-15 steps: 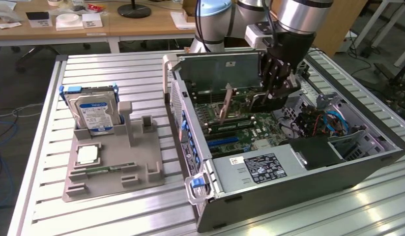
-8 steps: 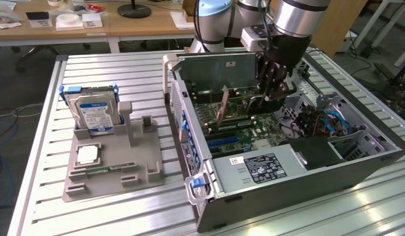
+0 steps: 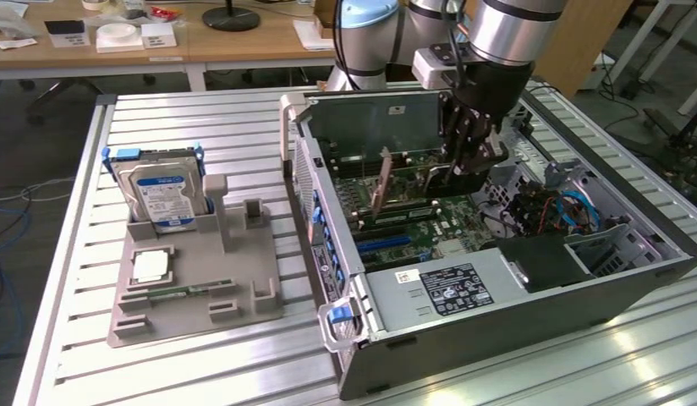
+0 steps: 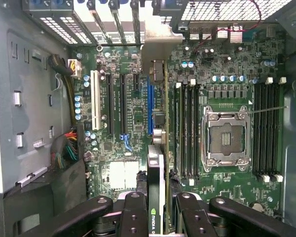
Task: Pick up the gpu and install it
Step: 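Insert the gpu into the slot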
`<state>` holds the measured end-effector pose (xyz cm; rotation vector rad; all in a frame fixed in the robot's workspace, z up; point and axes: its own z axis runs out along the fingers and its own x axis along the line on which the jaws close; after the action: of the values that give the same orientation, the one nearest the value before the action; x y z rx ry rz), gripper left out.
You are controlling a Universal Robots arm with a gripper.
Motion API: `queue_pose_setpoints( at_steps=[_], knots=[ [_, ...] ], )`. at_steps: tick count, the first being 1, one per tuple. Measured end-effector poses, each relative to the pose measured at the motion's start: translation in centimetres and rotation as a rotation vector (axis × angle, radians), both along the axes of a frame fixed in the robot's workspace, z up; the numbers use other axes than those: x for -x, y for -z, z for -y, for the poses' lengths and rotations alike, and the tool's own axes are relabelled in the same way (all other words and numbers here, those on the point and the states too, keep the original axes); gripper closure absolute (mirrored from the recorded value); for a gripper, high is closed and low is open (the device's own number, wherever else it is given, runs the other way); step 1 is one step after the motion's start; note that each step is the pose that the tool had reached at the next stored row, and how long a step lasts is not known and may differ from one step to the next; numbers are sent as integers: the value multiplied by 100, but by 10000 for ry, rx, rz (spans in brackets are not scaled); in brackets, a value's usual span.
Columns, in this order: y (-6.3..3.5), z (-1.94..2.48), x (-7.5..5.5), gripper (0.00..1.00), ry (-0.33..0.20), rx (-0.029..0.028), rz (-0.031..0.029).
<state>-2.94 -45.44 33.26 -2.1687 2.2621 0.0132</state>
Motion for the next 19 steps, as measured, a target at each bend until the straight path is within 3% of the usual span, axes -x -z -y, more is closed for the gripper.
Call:
queue_pose_setpoints(
  at_steps=[19],
  knots=[
    [24, 22, 12, 73, 11, 1, -1]
  ],
)
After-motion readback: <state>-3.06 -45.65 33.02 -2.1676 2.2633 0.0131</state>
